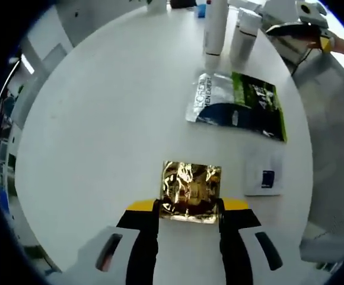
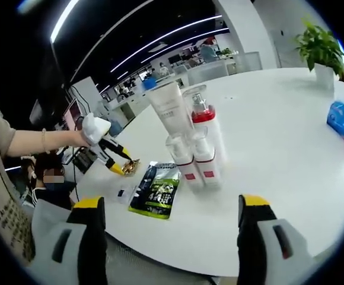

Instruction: Arrange the skincare products in the storage area until every visible bottle or jar stands upright without overlapping.

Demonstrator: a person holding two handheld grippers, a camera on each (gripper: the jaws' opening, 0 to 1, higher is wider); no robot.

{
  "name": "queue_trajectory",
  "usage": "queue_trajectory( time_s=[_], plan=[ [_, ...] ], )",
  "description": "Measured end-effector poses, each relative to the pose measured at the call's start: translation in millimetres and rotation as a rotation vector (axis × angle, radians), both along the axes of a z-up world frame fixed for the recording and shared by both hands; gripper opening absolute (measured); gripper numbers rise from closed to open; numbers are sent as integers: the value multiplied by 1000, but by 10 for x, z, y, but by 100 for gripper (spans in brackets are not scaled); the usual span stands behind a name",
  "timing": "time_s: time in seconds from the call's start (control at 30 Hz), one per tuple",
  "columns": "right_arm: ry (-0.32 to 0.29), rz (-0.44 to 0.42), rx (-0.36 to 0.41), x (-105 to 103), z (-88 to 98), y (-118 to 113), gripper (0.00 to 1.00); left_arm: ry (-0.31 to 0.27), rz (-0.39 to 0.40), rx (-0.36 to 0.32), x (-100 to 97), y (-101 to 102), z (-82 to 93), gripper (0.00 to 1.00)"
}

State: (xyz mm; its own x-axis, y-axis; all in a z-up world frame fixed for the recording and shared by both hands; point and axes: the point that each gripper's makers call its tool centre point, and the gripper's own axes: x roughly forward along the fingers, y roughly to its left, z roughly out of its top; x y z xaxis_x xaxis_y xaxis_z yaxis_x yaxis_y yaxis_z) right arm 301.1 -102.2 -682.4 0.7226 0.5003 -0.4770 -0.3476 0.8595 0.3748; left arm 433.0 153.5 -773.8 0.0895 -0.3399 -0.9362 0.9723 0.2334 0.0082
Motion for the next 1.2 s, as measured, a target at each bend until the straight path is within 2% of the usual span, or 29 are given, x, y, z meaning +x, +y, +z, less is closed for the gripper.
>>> queue_trajectory(
  time_s=[0.57,0.9,1.2],
  plan=[
    [-5,6,-1,-9,8,11,93,-3,-26,-28,-119,-350,3,37],
    [-8,-1,2,-1,15,7,93,-7,-35,-14,-126,-432,-33,37],
    [-7,-3,3,1,11,6,93,-2,-34,7,-127,-384,-92,37]
  ],
)
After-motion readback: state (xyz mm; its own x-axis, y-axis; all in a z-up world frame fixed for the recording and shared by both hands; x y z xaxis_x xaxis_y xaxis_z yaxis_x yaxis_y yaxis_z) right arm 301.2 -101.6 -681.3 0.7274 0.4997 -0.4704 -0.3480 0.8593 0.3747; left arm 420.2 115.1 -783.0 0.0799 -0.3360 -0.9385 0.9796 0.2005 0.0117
